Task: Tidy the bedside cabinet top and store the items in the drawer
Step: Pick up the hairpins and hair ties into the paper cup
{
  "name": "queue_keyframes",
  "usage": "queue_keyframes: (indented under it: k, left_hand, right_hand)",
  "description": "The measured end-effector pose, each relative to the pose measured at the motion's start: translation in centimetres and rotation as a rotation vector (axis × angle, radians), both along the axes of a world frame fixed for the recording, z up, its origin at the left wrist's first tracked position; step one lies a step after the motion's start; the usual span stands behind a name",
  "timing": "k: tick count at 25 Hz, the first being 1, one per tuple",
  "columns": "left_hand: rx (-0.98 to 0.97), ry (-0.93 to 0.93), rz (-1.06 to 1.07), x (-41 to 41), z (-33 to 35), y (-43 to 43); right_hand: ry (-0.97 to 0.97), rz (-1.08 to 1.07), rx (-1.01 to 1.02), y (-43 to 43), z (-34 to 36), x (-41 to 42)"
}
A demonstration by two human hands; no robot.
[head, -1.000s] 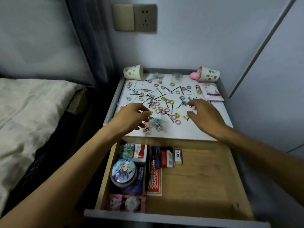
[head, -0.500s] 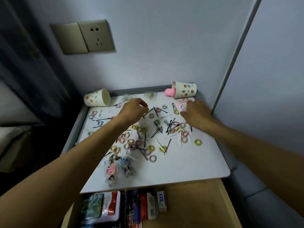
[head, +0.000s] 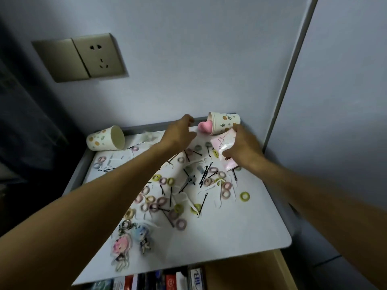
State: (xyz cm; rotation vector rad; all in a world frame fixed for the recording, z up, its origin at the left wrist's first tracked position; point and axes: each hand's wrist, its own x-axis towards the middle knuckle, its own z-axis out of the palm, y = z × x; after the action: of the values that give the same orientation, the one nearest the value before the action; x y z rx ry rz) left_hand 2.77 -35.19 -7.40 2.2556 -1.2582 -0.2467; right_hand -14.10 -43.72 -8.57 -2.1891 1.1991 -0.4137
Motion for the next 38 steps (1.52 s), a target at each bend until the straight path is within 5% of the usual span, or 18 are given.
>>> queue_keyframes:
  k: [8, 14, 19, 25, 33, 38]
  left_hand:
    - [0.122, -0.328, -0.109, 1.3, -2.9, -7.4]
    - [0.052, -0.321, -0.072, 1.0, -2.2, -5.5]
    - [-0.082, -0.124, -0.037, -0.3, 1.7, 1.5]
    - [-0.1, 0.234, -0.25, -7.5, 5.2, 14.6]
    - [-0.12, 0.382, -0.185, -12.0, 4.6, 25.4]
    - [-0.111, 0.402, -0.225, -13.0, 3.2, 26.6]
  right_hand:
    - [-0.276, -0.033, 0.32, -1.8, 0.1, -1.8]
    - [-0.358, -0.01, 0.397, -0.7, 0.4, -2.0]
    - [-0.36, 0.054, 0.491, 2.9, 2.6, -3.5]
    - [-0.385, 0.302, 0.552, 11.8, 4.5, -8.3]
    - [-0.283, 0.603, 0.77, 20.4, 3.9, -11.2]
    - [-0.213, 0.46, 0.762, 21.7, 3.3, -10.9]
